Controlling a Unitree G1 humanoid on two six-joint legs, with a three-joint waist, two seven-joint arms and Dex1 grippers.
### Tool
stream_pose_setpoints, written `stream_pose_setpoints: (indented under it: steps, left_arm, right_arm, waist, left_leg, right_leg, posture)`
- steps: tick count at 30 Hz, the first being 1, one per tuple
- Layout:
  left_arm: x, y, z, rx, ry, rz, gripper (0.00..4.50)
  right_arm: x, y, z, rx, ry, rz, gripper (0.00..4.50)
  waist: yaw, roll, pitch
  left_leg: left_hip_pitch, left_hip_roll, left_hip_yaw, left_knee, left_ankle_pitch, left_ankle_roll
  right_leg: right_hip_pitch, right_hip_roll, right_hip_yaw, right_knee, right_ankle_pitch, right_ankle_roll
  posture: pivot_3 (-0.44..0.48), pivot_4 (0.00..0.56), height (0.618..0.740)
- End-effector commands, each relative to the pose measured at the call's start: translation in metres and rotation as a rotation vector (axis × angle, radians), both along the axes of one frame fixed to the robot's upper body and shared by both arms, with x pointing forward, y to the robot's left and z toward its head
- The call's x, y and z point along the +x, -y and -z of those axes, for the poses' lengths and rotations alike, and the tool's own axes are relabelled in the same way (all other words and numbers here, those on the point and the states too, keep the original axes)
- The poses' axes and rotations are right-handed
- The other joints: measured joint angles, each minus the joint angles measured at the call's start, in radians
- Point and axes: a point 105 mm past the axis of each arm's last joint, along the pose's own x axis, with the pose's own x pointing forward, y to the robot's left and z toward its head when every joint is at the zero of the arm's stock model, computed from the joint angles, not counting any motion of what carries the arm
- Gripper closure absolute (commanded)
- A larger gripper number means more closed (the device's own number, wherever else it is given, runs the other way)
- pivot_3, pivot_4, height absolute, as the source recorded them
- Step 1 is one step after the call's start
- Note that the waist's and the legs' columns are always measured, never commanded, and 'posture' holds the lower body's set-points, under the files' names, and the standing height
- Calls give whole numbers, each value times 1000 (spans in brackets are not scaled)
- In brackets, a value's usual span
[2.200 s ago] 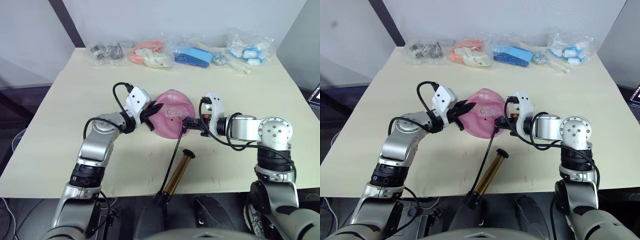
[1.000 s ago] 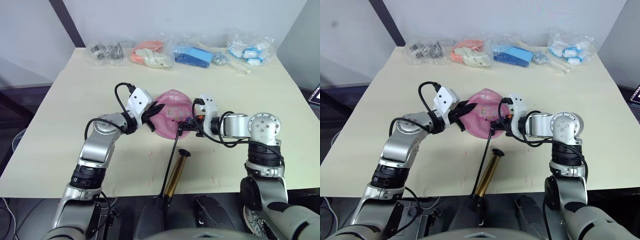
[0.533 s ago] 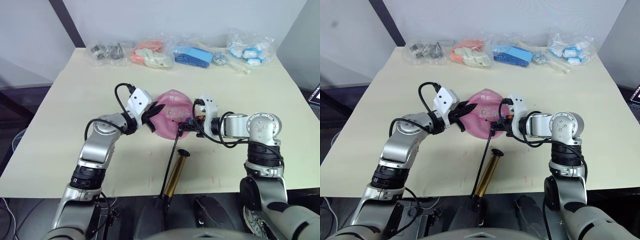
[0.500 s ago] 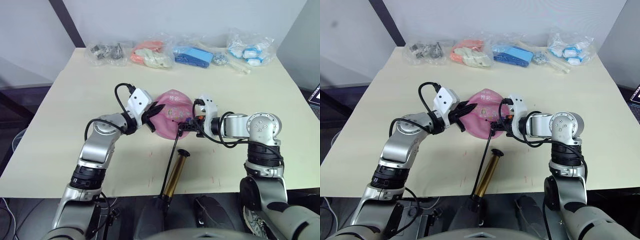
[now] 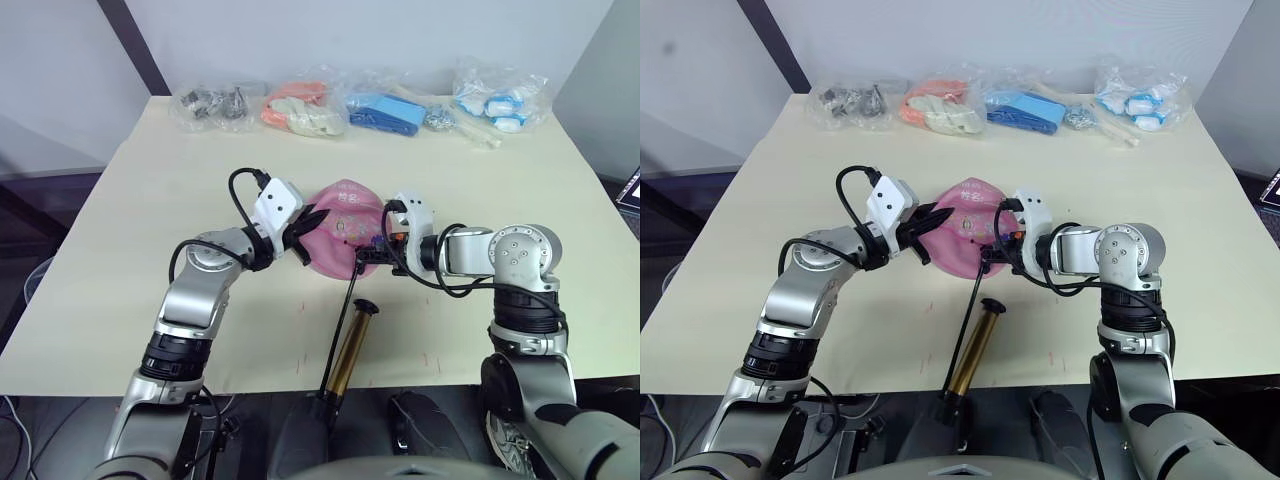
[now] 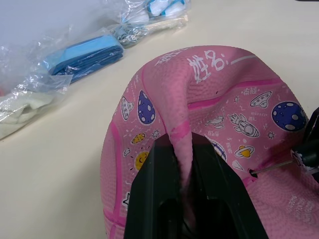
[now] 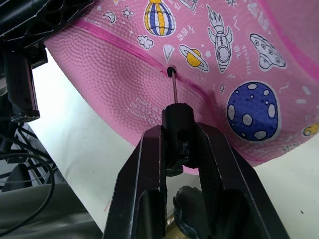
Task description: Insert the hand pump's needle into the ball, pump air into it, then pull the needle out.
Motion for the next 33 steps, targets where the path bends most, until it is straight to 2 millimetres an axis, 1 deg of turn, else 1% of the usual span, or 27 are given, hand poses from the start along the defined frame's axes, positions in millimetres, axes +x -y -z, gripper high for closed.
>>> stream_pose_setpoints:
  steps: [1,5,15,21,33]
  left_arm:
    - [-7,10,8,9,-19,45,4469]
    - [-9,12,9,12,-20,57,4469]
    - [-11,13,12,15,-23,62,4469]
    - [-8,6,12,21,-21,40,4469]
    - [-8,8,14,21,-26,49,4469]
  right_arm:
    - [-4,0,5,-21,-10,-10,4149]
    - [-3,0,6,-16,-16,-1,4149]
    - [7,0,6,27,-67,92,4149]
    - [7,12,11,22,-83,119,4149]
    - [6,12,14,19,-106,134,4149]
  waist:
    - [0,0,0]
    - [0,0,0]
    - [-3,1,-1]
    - [-4,1,-1]
    - [-3,2,-1]
  left_leg:
    - [0,0,0,0,0,0]
    - [0,0,0,0,0,0]
    - [1,0,0,0,0,0]
    - [1,0,0,0,0,0]
    - [1,0,0,0,0,0]
  right_leg:
    - [0,0,0,0,0,0]
    - [0,0,0,0,0,0]
    - [0,0,0,0,0,0]
    - [0,0,0,1,0,0]
    - [0,0,0,0,0,0]
  posture:
    - [0,150,740]
    - [0,150,740]
    - [0,150,740]
    - [0,150,740]
    - [0,150,740]
